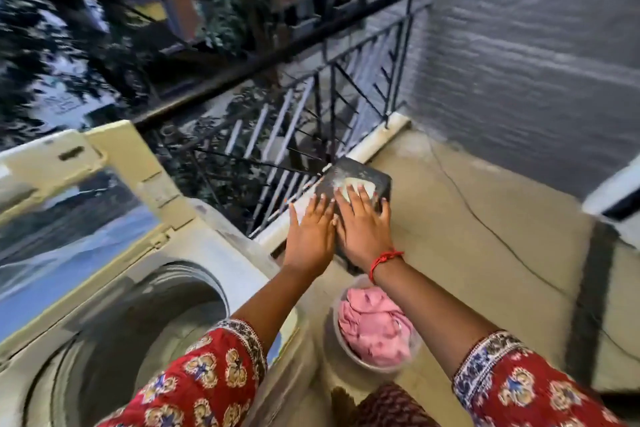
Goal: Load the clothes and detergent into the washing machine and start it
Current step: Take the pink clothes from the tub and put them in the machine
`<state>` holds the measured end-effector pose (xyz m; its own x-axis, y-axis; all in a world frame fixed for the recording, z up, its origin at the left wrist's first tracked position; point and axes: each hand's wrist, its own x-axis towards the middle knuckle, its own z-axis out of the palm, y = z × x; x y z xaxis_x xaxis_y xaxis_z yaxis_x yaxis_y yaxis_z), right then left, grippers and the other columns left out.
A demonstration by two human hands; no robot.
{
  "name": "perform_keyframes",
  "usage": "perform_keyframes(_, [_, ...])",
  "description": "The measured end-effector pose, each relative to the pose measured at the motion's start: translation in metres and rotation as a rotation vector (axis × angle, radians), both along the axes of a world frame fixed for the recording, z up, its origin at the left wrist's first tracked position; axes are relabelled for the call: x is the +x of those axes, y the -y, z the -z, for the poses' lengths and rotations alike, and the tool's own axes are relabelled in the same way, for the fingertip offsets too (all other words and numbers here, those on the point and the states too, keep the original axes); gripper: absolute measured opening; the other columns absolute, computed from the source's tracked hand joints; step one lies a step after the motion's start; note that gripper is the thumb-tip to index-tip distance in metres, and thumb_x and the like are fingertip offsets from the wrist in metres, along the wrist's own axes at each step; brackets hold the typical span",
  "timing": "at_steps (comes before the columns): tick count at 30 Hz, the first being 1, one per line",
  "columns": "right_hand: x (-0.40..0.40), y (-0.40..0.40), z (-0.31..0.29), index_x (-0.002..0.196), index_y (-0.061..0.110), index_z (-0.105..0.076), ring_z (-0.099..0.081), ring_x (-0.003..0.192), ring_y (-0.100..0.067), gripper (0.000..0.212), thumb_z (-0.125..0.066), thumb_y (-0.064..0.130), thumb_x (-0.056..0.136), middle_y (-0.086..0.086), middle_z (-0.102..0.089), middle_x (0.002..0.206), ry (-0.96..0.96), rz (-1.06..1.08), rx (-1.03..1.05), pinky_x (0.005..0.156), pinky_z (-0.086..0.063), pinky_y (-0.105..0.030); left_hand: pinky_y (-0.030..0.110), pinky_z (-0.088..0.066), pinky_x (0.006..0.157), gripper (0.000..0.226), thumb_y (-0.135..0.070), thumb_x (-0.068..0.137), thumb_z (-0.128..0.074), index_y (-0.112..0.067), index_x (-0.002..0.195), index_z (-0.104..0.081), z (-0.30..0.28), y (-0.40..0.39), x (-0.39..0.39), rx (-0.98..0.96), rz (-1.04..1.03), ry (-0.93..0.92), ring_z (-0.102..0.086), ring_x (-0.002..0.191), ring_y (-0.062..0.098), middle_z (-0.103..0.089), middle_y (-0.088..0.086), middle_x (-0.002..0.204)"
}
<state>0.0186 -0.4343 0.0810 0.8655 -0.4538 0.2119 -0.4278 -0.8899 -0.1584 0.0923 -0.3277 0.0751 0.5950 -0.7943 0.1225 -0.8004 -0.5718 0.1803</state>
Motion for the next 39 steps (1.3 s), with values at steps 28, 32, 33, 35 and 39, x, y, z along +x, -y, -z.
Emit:
perform_keyframes(28, [-0.147,0.122,0.209,0.151,0.033,-0.005,0.002,0.148,-0.028,0.075,-0.049,0.046,0.092,-0.001,0.002,0.162,-0.502,0.071,0.398,0.111,-0.021,-0.058,0.057,0.015,0.113,0.082,-0.046,0.088,-0.056,-0.015,0.15,-0.011,0.211,0.09,-0.093,0.625,0.14,-0.208,-0.014,0.146,0.027,-0.018,0.011,0.158])
perform_keyframes(32, [-0.142,0.136,0.239,0.151,0.032,-0.007,0.001,0.148,-0.029,0.076,-0.05,0.046,0.091,-0.004,0.001,0.162,-0.505,0.064,0.417,0.111,-0.023,-0.059,0.059,0.016,0.113,0.071,-0.043,0.1,-0.028,-0.02,0.142,0.024,0.247,0.11,-0.099,0.547,0.133,-0.22,0.024,0.142,0.024,0.027,0.002,0.151])
perform_keyframes(33, [-0.141,0.139,0.247,0.151,0.032,-0.007,-0.001,0.148,-0.03,0.077,-0.052,0.047,0.09,-0.005,-0.001,0.162,-0.511,0.061,0.418,0.11,-0.024,-0.059,0.06,0.012,0.114,0.074,-0.045,0.098,-0.031,-0.02,0.145,0.022,0.258,0.113,-0.098,0.545,0.131,-0.242,0.021,0.143,0.026,0.024,0.003,0.153])
perform_keyframes(35, [-0.137,0.145,0.266,0.151,0.032,-0.01,-0.003,0.148,-0.031,0.082,-0.056,0.05,0.087,-0.006,-0.005,0.162,-0.513,0.063,0.449,0.109,-0.026,-0.062,0.066,0.0,0.113,0.085,-0.054,0.091,-0.042,-0.019,0.151,0.007,0.277,0.116,-0.096,0.585,0.134,-0.299,0.006,0.147,0.03,0.007,0.006,0.16])
perform_keyframes(39, [-0.131,0.152,0.311,0.15,0.036,-0.004,0.002,0.147,-0.033,0.098,-0.061,0.065,0.075,-0.004,0.002,0.162,-0.583,0.05,0.503,0.105,-0.025,-0.069,0.069,-0.003,0.109,0.121,-0.078,0.058,-0.062,-0.017,0.151,-0.015,0.313,0.117,-0.093,0.676,0.161,-0.333,-0.023,0.144,0.034,-0.021,0.009,0.158])
